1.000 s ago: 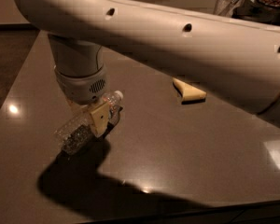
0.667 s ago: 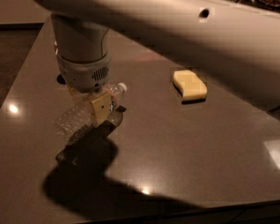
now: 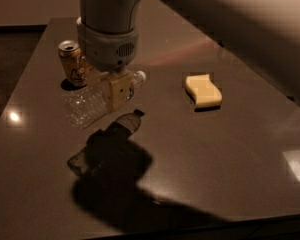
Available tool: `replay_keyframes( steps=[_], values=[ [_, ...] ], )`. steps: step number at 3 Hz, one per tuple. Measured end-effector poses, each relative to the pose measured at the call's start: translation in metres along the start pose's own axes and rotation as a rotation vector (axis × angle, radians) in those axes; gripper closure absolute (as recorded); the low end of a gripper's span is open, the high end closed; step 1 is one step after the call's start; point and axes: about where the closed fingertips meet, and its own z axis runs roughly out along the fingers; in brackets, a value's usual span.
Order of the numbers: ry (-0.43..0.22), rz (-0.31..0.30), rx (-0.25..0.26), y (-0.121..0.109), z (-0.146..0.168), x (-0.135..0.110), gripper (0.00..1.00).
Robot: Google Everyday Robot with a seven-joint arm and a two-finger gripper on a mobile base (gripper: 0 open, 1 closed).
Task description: Pick water bottle
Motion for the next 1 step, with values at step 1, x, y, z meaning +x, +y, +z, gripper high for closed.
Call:
replay_keyframes(
  steps=[1],
  values=[
    [-0.004, 0.0, 0.023, -0.0057, -0.0014, -0.001, 1.0]
  ],
)
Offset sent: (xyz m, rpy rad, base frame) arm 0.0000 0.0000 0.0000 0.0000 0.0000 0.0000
